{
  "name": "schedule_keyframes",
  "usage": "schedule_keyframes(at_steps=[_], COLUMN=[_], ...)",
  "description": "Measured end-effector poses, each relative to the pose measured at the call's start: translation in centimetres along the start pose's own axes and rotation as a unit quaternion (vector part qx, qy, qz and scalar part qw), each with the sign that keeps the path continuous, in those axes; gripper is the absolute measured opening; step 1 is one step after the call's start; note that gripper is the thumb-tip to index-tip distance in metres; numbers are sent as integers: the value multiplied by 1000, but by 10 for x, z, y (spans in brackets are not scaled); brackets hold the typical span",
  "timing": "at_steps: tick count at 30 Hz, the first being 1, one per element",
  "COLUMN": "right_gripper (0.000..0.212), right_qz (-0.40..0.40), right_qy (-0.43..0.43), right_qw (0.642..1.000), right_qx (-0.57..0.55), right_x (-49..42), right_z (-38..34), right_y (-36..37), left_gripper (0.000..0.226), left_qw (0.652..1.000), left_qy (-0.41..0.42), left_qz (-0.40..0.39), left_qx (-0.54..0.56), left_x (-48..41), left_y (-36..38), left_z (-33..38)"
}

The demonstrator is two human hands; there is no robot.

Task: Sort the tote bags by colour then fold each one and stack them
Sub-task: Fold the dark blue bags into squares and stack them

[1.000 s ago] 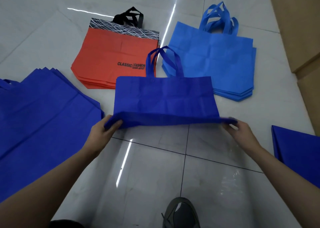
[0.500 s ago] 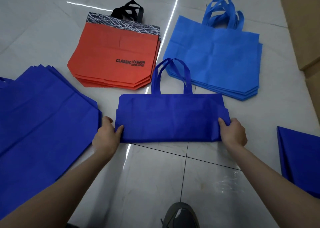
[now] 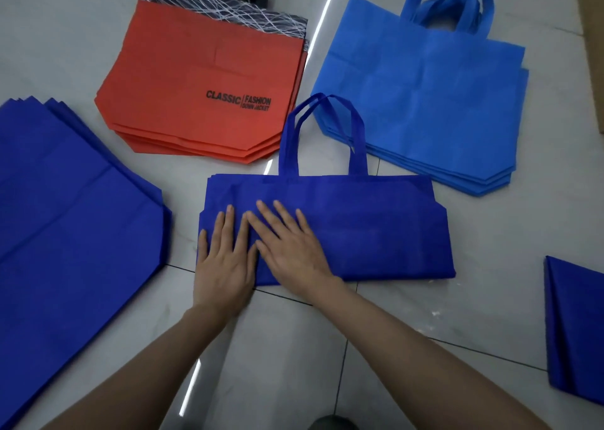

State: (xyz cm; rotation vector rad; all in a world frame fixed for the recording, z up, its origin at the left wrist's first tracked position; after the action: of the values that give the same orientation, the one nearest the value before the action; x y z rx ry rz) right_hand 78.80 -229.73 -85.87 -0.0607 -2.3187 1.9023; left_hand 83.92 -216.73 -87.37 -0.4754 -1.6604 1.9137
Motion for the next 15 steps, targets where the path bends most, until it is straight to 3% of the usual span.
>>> schedule_keyframes(at_steps=[3,11,15], right_gripper=[55,57,63], right_qz=[-33,-19,-13], right_qy=[20,242,275], right_qw=[999,969,960], right_qx=[20,50,49], right_x=[-2,60,64], right_z=[21,135,142], right_y=[7,-16,-20], left_gripper=[57,60,63], left_qw=[1000,1000,998], left_qy=[-11,-20,-54], left_qz=[3,5,-3], left_qx=[7,15,11], left_x=[-1,1,1], left_y=[0,-1,-7], left_z=[0,3,9])
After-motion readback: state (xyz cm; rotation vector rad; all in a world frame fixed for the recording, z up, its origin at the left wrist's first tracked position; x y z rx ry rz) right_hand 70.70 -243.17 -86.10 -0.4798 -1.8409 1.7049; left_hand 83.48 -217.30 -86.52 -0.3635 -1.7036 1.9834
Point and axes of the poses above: each hand's wrist, its own x-axis away from the middle knuckle, its own y-axis out of the palm, z = x × y, the point moved 1 cm from there along -x, towards the middle knuckle, and after that the axes turned 1 degree about z, right-handed, at the moved point
